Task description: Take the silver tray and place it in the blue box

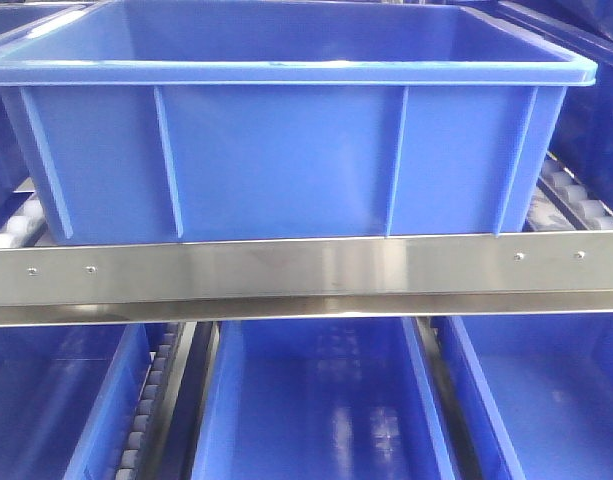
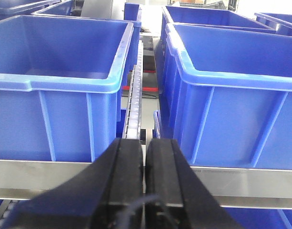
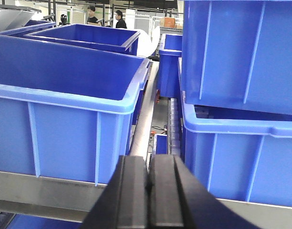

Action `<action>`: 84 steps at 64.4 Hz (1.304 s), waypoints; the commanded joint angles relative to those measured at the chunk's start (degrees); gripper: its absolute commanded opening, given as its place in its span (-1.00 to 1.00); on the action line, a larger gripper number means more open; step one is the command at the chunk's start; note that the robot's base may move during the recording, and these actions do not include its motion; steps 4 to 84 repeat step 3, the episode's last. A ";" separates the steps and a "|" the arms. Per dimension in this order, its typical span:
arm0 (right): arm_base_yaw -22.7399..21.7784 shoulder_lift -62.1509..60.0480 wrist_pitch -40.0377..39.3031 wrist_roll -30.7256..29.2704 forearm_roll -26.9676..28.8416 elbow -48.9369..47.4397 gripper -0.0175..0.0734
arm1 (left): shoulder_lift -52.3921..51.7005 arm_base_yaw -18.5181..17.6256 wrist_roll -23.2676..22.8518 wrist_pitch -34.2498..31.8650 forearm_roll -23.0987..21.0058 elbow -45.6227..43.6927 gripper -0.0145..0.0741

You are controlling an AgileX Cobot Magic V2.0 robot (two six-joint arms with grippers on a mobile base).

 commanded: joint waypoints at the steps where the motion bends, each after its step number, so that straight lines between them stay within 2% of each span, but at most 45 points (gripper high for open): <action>1: -0.34 -1.26 -4.67 -0.14 0.09 -1.00 -0.50 | -0.86 -0.50 0.01 -4.59 0.15 1.02 -0.67; 84: -0.34 -1.26 -4.67 -0.14 0.09 -1.00 -0.50 | -0.86 -0.50 0.01 -4.59 0.15 1.02 -0.67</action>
